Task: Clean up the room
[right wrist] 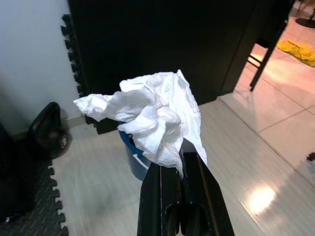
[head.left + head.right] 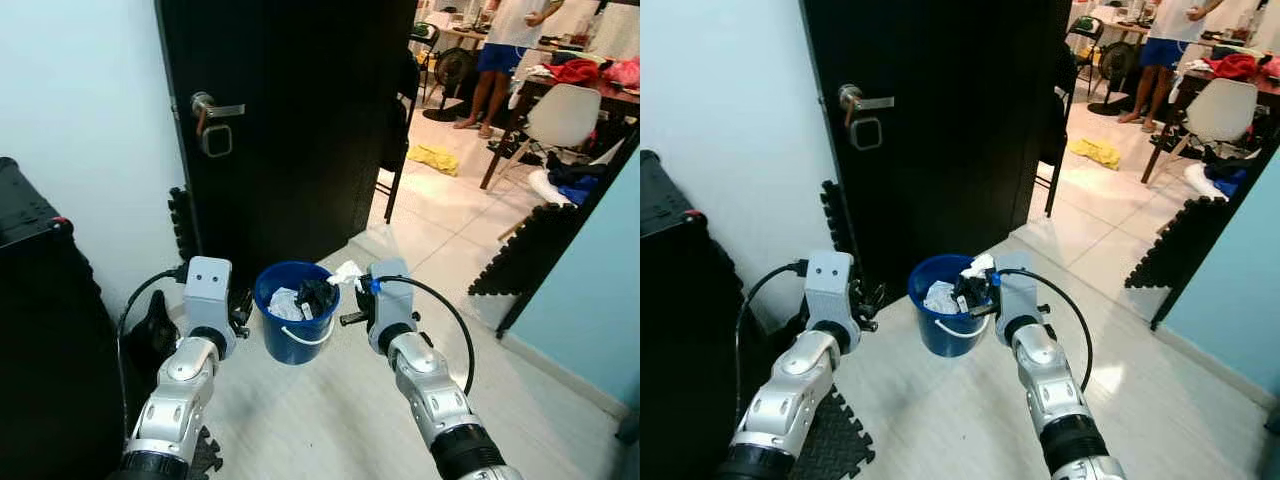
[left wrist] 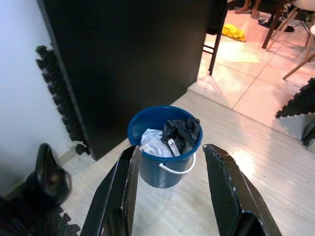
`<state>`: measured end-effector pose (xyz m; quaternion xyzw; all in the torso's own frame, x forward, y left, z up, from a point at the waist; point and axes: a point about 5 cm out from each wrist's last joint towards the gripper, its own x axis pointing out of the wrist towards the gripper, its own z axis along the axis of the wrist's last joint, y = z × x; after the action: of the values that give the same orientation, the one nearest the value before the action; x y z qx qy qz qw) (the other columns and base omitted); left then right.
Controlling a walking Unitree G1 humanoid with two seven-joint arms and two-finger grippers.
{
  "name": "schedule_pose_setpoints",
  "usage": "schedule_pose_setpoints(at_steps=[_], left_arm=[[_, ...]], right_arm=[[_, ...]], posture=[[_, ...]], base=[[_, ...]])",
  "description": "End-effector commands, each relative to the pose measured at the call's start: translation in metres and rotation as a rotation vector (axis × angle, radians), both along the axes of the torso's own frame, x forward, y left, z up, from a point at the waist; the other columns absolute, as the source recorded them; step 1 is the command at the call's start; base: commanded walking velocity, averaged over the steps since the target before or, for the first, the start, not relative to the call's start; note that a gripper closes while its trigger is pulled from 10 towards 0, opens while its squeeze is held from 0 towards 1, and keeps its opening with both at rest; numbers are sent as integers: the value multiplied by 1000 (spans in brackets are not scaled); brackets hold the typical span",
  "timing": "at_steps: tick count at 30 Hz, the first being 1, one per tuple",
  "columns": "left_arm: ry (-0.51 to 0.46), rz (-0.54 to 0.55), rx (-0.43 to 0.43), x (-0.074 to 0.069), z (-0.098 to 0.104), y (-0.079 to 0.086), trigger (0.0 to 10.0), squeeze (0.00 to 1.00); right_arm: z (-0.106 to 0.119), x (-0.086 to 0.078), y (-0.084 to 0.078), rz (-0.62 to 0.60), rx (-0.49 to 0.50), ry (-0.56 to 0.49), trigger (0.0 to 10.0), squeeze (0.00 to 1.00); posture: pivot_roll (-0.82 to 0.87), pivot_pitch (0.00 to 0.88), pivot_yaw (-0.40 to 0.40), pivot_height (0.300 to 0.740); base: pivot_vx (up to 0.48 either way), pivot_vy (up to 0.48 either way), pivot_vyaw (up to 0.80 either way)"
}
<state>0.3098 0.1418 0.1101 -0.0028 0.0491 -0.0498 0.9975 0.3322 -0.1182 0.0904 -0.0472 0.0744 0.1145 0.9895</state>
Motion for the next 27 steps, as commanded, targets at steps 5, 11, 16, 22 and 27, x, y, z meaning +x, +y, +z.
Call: schedule_pose_setpoints(at_steps=[5,11,16,22,27], left_arm=[[-9,-19,-2,1,2,-4,10000,0],[-13,-25,0,1,2,-4,10000,0],[-14,-25,-1,1,2,-3,10000,0],[-15,-24,-3,1,3,-3,10000,0],[-15,-23,-4,1,3,-2,10000,0]], right_arm=[[-8,-3,-2,-23,-2,19,10000,0],[-9,-4,-1,-24,-1,19,10000,0],[-9,-4,-1,-23,0,18,10000,0],[-9,-4,0,-22,2,16,10000,0],[-8,-4,1,-21,5,15,10000,0]], posture=[[57,0,-59,740],[58,0,-56,740],[60,0,-57,740],[62,0,-57,740],[63,0,-57,740]], base=[[366,0,0],[364,0,0],[368,0,0],[367,0,0],[368,0,0]])
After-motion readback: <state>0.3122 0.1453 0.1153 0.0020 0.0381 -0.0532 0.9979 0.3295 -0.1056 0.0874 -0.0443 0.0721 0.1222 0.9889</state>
